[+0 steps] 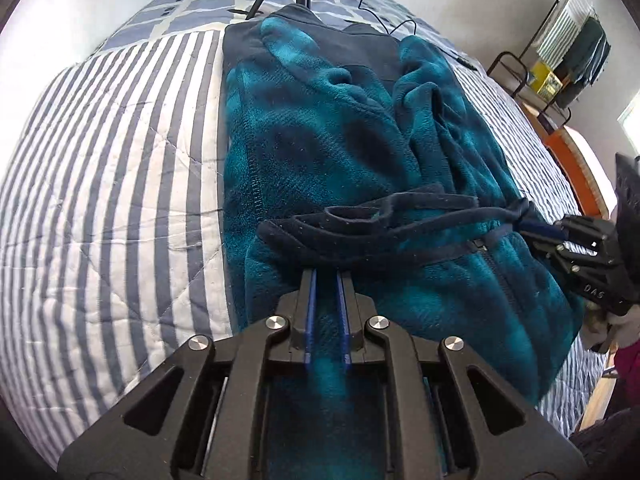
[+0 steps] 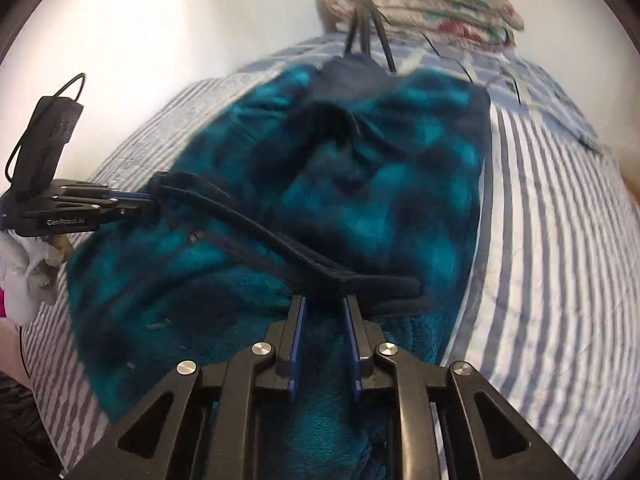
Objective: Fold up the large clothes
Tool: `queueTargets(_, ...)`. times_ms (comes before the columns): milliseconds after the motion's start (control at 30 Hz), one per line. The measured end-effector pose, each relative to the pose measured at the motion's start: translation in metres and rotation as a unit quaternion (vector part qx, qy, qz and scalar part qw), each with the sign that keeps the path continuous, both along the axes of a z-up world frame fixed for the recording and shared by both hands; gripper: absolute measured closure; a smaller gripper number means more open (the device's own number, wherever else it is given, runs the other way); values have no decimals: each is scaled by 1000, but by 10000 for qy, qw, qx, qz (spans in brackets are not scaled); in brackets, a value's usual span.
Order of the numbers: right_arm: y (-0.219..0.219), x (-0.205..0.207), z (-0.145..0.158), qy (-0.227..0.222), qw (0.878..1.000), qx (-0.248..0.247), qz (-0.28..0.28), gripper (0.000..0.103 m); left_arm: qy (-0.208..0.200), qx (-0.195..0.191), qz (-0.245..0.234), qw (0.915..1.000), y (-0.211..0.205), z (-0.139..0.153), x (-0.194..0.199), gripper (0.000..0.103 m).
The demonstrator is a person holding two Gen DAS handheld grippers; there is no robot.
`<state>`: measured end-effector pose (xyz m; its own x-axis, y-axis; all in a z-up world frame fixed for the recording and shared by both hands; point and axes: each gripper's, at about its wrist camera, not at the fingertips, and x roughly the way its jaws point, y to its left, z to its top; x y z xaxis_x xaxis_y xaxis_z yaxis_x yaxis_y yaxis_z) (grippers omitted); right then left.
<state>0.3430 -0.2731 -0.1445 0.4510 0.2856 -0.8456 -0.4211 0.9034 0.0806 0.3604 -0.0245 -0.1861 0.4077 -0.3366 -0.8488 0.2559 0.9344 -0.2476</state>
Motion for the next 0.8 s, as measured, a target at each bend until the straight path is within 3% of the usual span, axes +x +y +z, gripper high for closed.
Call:
queueTargets(100, 5, -2, 2, -36, 9999, -145, 11, 88, -17, 114, -46, 9999, -2, 1, -1, 92)
queueTargets(200, 2, -2, 18, 100, 9999, -15, 41, 82, 114, -63, -45, 9999, 3, 16, 1, 92)
queueTargets(267, -2, -8, 38, -130, 9999, 17, 29, 76, -29, -56, -74, 10000, 7, 33, 0, 92)
queueTargets(467, -25, -7, 94, -909, 9954, 283, -49, 75, -518, -87, -10, 9986, 29, 84, 21, 92)
queueTargets(600, -40, 26, 113, -915, 9951, 318, -215, 76, -821, -106, 66, 9965, 35, 107, 50, 92)
queueTargets(800, -52, 98, 107, -783, 9937, 563, -563, 85, -1020, -90, 142, 9946, 33, 104, 111, 92)
